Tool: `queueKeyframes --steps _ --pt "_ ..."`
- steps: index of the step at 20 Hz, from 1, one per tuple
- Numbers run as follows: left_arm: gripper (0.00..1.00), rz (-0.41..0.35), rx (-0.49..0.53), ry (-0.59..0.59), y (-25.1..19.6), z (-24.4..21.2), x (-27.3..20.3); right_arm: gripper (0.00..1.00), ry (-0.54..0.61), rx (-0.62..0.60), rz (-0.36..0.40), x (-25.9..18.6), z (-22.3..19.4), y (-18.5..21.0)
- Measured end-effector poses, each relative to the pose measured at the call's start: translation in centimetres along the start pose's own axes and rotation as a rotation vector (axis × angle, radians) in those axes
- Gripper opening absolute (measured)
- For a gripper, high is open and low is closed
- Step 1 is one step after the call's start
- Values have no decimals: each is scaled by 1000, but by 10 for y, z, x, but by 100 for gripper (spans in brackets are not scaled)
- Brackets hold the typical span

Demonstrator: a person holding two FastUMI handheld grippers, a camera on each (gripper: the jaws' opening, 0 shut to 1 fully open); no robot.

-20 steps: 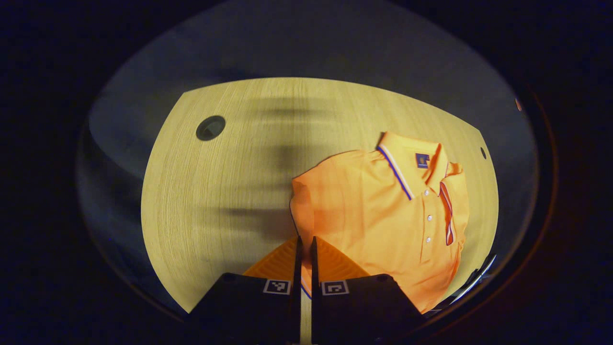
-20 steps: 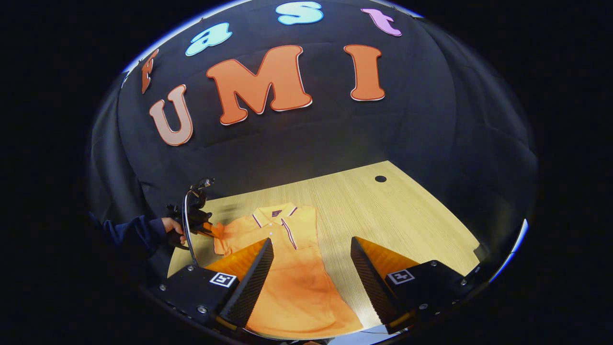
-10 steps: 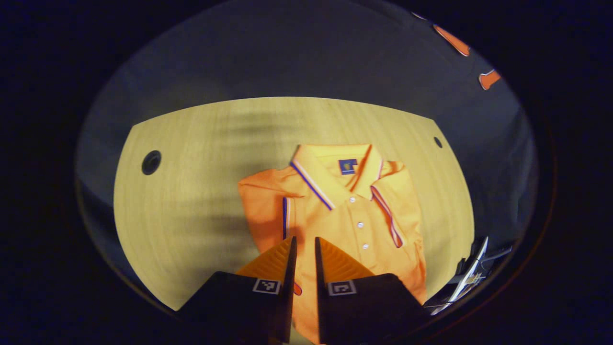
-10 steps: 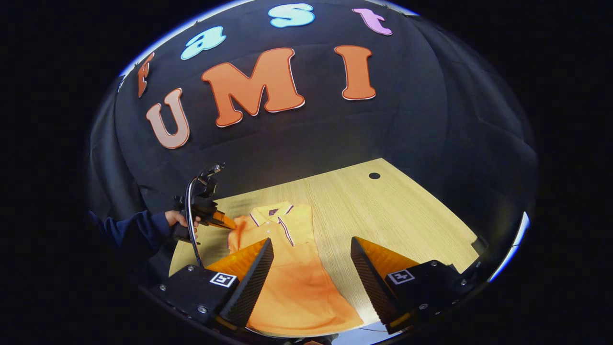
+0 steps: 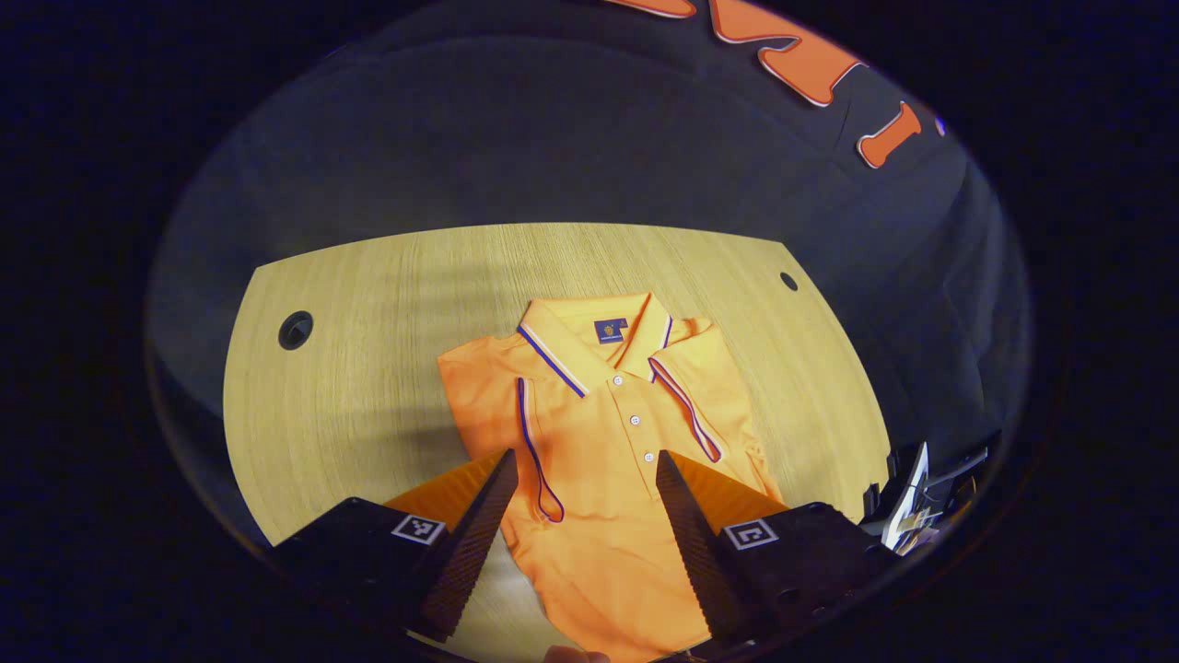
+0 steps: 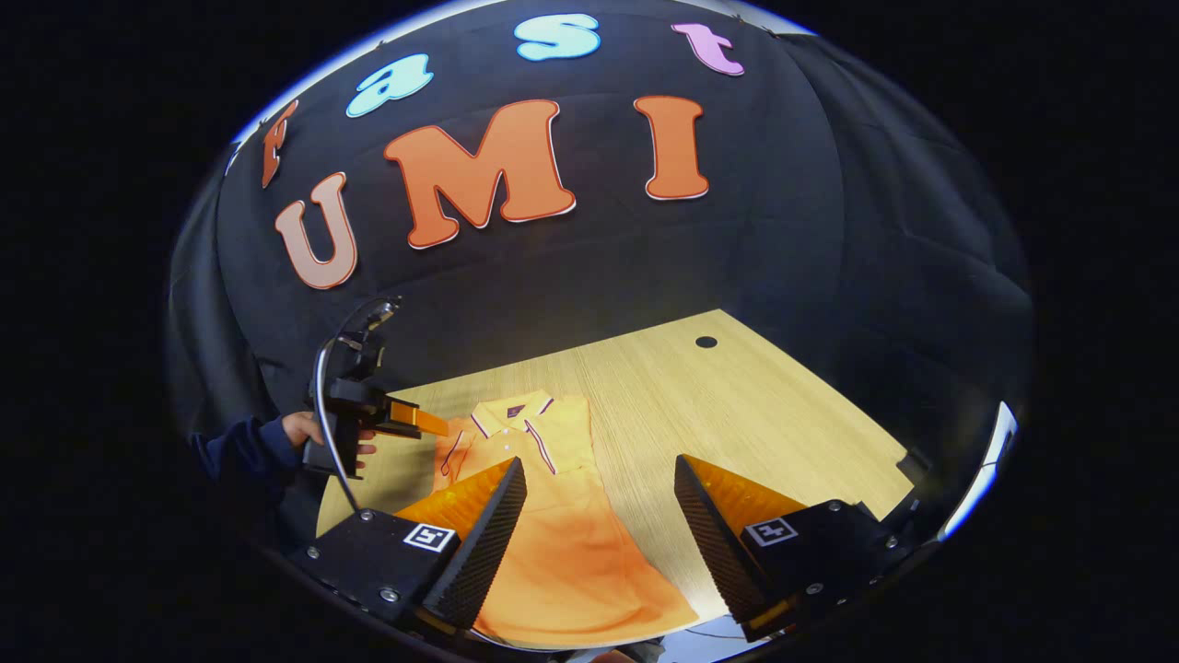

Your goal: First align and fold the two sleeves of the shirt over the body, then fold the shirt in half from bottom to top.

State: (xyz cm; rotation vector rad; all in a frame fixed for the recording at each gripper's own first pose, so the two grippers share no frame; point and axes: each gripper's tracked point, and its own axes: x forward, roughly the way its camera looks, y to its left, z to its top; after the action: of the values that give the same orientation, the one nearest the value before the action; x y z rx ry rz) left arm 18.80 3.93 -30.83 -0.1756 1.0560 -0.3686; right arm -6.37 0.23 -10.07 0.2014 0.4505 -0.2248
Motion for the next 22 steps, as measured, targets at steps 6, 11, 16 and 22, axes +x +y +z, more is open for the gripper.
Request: queueKeyframes --steps 6,11,16,22 --pt "94 83 -37 -200 -17 -21 -77 99 -54 -113 131 6 18 3" --pt "94 169 -81 -339 -32 -51 -133 99 -56 -184 256 5 11 8" --pt "94 237 -117 -301 -48 -122 -159 99 46 -228 354 5 -30 2" --pt "94 302 -142 -216 -47 -197 -162 99 156 -268 382 7 -71 -15"
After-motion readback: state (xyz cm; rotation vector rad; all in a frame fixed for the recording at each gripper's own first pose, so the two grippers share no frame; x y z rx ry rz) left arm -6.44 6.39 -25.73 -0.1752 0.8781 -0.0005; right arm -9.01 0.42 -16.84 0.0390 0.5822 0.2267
